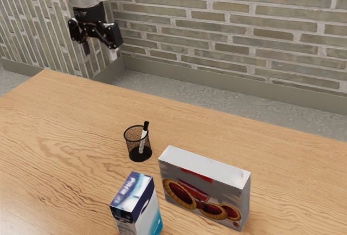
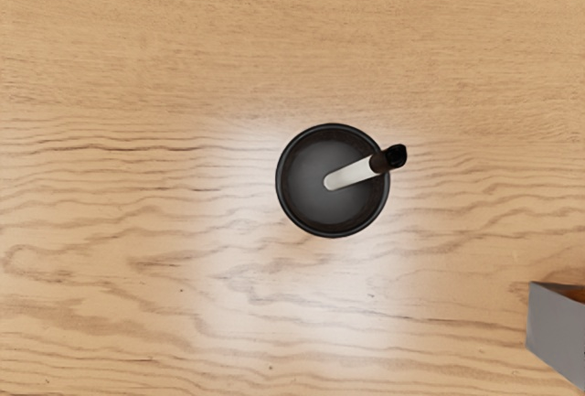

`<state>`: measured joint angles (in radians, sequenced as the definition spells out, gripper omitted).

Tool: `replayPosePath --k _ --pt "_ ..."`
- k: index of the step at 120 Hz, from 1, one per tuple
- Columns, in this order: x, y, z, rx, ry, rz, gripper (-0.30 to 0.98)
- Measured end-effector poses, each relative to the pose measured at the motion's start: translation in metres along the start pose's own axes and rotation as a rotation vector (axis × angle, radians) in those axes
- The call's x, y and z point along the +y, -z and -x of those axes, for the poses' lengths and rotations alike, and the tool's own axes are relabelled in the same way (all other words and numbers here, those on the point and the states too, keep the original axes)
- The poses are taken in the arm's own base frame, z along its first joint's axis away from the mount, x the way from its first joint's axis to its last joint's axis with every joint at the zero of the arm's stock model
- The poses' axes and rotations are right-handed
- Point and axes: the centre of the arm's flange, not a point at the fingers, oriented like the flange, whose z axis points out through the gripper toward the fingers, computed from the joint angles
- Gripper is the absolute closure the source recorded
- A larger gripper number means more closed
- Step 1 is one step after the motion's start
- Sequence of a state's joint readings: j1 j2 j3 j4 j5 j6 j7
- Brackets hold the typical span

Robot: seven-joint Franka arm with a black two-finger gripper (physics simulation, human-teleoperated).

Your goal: Take the marker out of the pen holder and place it to the left of the pen holder.

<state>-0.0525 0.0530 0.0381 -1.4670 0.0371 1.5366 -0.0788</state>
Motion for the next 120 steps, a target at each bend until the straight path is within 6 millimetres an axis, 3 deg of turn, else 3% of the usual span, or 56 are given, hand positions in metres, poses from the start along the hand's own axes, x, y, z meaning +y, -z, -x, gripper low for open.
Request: replayPosePath --k 16,31,48,51,57,71,85,97,120 --pt "-0.002 0.005 0.001 0.001 0.011 -0.004 0.0" --pt "-0.002 -0.016 -0.011 -0.039 0.018 -0.02 0.0" --pt "0.022 -0.08 -0.037 -0.13 -0.017 -0.033 0.0" --pt "0.028 -0.099 -0.041 -0.152 -0.026 -0.035 0.0" --pt "0.034 -0.135 -0.043 -0.195 -0.036 -0.038 0.0" --pt "0.048 -0.188 -0.046 -0.235 -0.06 -0.043 0.0" --pt "0.057 -0.221 -0.052 -0.238 -0.084 -0.067 0.0" --pt "0.061 -0.252 -0.075 -0.225 -0.097 -0.071 0.0" --pt "0.078 -0.27 -0.092 -0.186 -0.15 -0.074 0.0"
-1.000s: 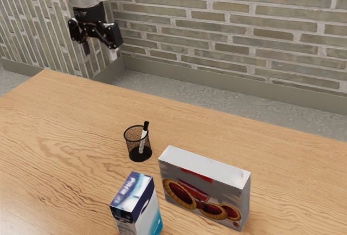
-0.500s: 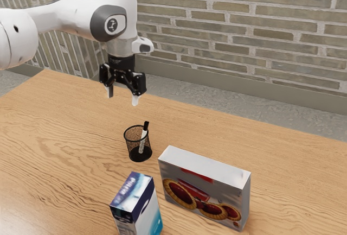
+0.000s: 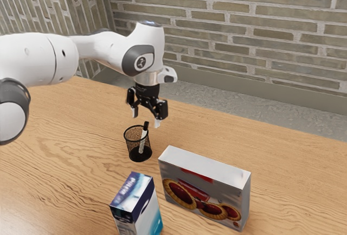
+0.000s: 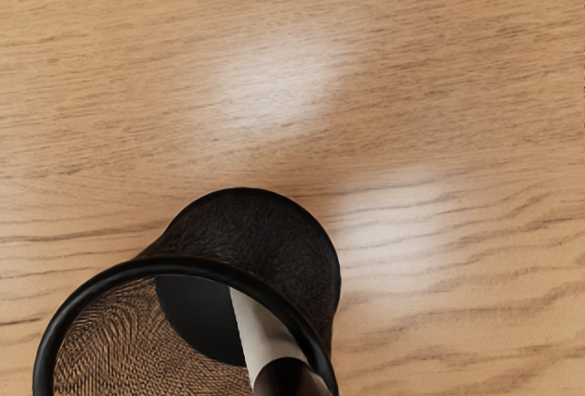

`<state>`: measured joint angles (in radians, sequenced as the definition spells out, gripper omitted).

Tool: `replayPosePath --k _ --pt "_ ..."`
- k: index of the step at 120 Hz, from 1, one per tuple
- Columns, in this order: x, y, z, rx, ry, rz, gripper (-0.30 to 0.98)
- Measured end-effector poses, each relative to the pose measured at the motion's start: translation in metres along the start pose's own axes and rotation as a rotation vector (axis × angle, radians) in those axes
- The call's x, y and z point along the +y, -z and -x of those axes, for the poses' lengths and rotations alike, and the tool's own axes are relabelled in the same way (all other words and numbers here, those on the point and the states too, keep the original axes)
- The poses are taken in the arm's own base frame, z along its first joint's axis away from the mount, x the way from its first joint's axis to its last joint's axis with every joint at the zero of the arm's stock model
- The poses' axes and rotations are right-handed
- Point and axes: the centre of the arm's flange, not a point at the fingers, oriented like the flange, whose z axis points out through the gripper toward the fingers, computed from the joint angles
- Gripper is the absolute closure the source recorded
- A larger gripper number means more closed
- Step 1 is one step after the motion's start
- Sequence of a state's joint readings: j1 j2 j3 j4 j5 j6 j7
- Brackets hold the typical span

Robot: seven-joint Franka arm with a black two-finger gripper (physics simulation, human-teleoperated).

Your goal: Take the marker out of the pen holder and place it to the left of the pen holder.

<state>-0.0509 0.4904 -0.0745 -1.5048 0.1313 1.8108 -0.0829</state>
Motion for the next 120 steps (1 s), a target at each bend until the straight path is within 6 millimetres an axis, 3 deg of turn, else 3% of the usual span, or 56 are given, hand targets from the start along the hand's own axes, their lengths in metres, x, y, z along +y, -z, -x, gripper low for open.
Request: replayPosePath --k 30,83,120 --pt "0.004 -0.024 -0.01 -0.014 -0.033 -0.012 0.0" --pt "0.007 -0.036 -0.001 -0.041 -0.055 -0.011 0.07" --pt "0.005 -0.033 -0.009 -0.039 -0.05 -0.01 0.39"
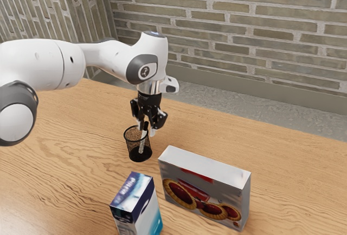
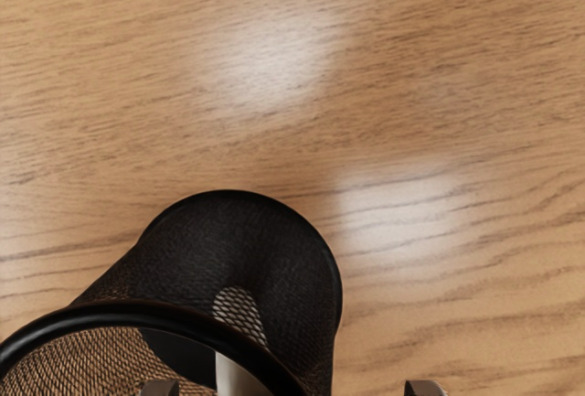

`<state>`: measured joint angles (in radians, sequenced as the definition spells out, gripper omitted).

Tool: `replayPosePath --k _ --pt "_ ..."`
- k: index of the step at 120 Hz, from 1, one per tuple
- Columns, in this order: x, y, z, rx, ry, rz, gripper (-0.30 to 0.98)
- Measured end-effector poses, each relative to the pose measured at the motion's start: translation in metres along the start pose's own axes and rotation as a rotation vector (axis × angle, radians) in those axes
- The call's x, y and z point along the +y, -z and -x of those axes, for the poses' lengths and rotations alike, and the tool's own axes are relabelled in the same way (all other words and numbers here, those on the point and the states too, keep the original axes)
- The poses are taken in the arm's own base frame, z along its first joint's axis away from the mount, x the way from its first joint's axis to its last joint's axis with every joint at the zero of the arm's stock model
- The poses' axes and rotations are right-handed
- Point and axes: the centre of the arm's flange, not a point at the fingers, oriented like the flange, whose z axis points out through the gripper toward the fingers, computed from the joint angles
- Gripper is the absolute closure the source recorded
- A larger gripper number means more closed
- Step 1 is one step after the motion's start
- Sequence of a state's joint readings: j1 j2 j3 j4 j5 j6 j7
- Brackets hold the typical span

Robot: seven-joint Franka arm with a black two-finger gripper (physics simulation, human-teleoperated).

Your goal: Take the marker out of the pen holder and place it to the left of the pen holder.

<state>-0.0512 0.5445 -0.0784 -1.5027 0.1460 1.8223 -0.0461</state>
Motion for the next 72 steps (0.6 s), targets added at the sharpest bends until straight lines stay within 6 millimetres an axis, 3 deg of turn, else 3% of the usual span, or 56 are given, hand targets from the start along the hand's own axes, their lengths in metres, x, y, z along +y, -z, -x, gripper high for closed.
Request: replayPosePath --k 33,55,72 --pt "-0.001 0.001 0.0 0.0 0.001 -0.006 0.72" --pt "-0.007 0.012 0.003 0.015 0.009 -0.021 0.77" --pt "-0.019 0.041 0.009 0.049 0.031 -0.031 0.77"
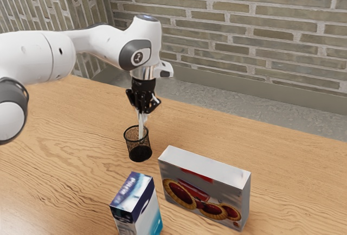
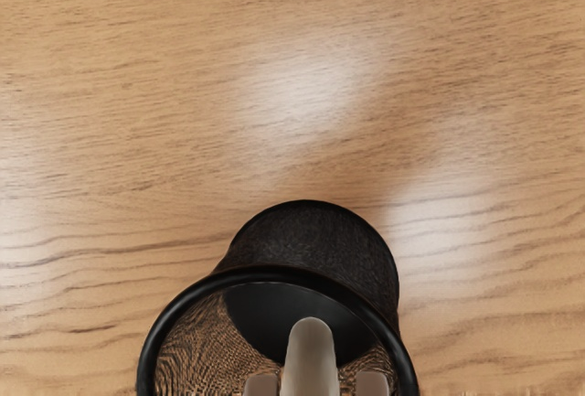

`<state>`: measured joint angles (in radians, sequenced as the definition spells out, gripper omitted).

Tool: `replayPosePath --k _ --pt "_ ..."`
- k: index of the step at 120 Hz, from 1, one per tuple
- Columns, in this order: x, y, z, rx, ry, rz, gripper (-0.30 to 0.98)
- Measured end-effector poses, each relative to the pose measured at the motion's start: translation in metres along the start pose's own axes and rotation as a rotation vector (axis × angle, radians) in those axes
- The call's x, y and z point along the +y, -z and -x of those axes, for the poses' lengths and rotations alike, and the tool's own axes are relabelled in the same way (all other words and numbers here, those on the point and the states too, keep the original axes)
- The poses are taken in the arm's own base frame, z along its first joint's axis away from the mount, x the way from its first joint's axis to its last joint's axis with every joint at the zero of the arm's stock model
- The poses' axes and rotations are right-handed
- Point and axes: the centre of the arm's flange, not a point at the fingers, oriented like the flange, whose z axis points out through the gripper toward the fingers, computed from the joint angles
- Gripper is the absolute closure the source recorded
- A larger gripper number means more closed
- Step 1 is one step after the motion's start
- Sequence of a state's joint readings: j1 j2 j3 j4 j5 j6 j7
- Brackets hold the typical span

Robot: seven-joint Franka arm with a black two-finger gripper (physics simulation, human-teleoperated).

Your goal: Take the marker out of the pen holder and place it to the left of the pen holder.

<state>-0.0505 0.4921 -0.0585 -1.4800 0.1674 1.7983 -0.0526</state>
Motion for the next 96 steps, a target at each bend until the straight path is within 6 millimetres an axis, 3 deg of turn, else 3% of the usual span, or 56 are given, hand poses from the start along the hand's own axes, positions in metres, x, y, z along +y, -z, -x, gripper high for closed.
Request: replayPosePath --k 18,31,50,66,84,96 --pt "-0.03 0.047 0.014 0.018 0.058 0.005 0.76" --pt "-0.063 0.051 0.028 -0.064 0.12 0.023 0.76" --pt "-0.122 -0.016 0.041 -0.303 0.225 0.019 0.76" --pt "-0.134 -0.085 0.046 -0.504 0.25 0.034 0.76" --pt "-0.159 -0.117 0.06 -0.627 0.295 0.054 0.75" --pt "-0.16 -0.141 0.063 -0.692 0.298 0.068 0.76"
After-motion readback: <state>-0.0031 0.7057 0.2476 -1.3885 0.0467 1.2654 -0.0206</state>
